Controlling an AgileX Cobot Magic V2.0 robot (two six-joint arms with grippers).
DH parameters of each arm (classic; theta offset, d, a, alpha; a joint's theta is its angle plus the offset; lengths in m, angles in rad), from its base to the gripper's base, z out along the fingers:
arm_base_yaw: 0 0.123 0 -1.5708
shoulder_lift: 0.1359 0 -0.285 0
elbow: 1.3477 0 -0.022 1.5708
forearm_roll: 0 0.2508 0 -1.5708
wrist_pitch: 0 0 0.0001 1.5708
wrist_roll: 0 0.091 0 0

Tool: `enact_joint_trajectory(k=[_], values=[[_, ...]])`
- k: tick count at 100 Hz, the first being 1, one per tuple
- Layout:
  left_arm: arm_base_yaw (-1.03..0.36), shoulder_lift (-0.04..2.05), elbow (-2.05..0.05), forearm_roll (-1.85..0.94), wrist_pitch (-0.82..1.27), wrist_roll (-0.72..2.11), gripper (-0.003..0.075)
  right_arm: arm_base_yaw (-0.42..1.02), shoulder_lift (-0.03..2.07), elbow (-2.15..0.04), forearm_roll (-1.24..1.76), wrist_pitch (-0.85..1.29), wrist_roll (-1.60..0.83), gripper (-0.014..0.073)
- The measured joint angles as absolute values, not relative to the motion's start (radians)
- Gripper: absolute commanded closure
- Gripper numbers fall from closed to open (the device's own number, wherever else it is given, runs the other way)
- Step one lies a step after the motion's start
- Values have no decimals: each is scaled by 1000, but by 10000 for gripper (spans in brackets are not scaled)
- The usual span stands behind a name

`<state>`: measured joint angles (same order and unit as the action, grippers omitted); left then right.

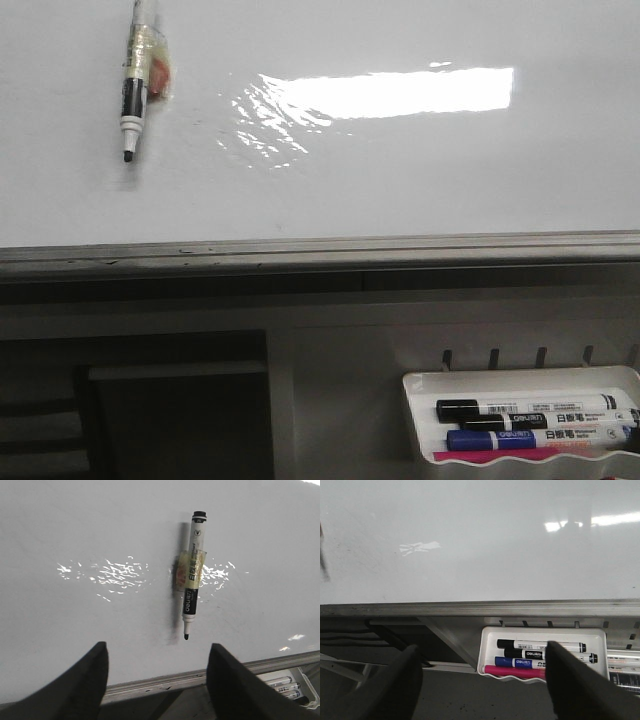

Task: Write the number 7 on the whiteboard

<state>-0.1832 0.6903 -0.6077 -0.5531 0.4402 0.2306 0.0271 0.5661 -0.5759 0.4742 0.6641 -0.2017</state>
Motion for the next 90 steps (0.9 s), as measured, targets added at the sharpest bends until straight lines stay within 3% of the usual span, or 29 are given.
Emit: enact_joint_trajectory(k=[53,90], values=[[-449,1010,-620,-588,74,231,264,27,566,-576,478,652,-202,127],[-473,1246,-732,-594,0,231,265,27,566,-576,480,644,-208,127]])
